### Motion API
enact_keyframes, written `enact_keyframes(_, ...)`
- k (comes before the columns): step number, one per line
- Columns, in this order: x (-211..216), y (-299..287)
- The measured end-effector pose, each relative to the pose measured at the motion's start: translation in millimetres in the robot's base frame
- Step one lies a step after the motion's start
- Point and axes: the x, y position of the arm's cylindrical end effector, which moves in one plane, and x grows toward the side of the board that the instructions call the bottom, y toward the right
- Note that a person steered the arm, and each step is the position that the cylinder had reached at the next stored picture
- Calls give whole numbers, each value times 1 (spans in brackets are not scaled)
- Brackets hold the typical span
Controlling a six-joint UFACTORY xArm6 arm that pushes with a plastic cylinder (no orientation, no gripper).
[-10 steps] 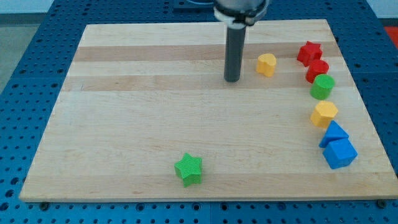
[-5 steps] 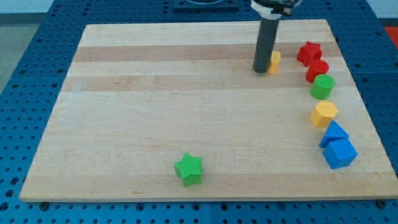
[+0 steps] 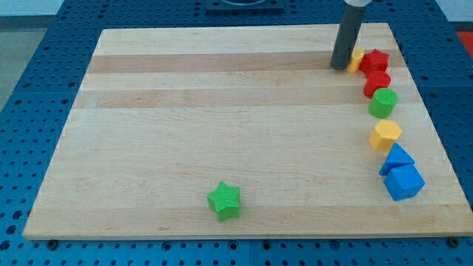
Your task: Push yellow heart top right
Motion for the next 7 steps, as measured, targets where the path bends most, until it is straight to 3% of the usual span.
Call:
enact_keyframes(1, 1, 0)
enact_keyframes(3, 64, 6)
enact_keyframes(7, 1, 12)
